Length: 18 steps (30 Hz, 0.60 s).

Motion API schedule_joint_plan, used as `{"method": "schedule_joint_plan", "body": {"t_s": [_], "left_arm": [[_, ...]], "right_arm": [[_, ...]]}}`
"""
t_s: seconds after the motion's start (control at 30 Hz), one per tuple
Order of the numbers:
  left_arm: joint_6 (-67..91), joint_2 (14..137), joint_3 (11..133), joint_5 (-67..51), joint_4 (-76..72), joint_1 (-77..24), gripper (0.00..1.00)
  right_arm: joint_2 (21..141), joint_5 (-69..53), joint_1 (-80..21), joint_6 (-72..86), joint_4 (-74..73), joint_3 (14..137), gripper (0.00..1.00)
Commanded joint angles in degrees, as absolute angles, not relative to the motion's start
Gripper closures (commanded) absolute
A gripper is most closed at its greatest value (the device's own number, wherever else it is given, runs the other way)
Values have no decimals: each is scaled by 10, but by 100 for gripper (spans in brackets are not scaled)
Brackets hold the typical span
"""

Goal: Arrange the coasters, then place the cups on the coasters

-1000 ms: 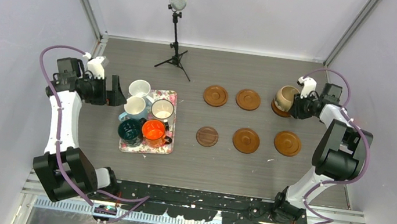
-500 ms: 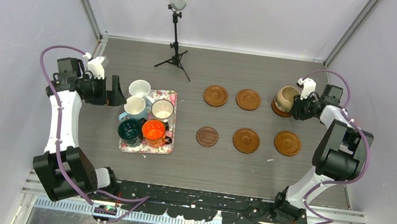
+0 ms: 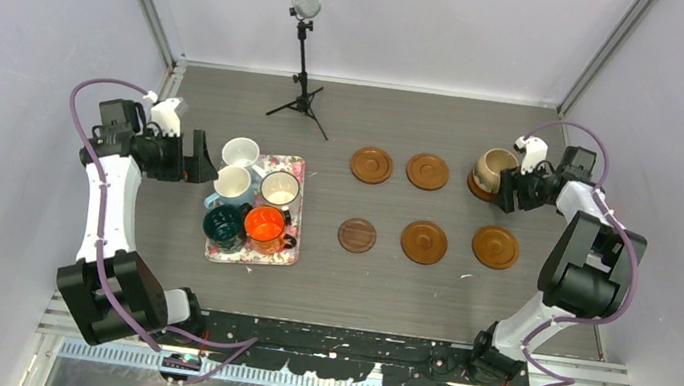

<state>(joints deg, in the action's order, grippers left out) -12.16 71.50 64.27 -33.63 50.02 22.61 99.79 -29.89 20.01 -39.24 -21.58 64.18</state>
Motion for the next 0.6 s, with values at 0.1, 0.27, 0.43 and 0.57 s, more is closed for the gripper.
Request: {"method": "schedule_joint_plan", "body": {"t_s": [0.1,0.27,0.43,0.57], "left_arm": [[-122,719,640,-348,496,227,0],[-127,729,639,-352,496,224,0],[-126,731,636,-352,495,224,0],[-125,722,631,-347,493,224,0]], "right_arm": [[922,-317,202,-403,-332,721,25],[892,-324,183,-358,-384,784,24],[863,-260,61,-266,-384,807,24],[857,-207,-89,-167,-355,802,25]]}}
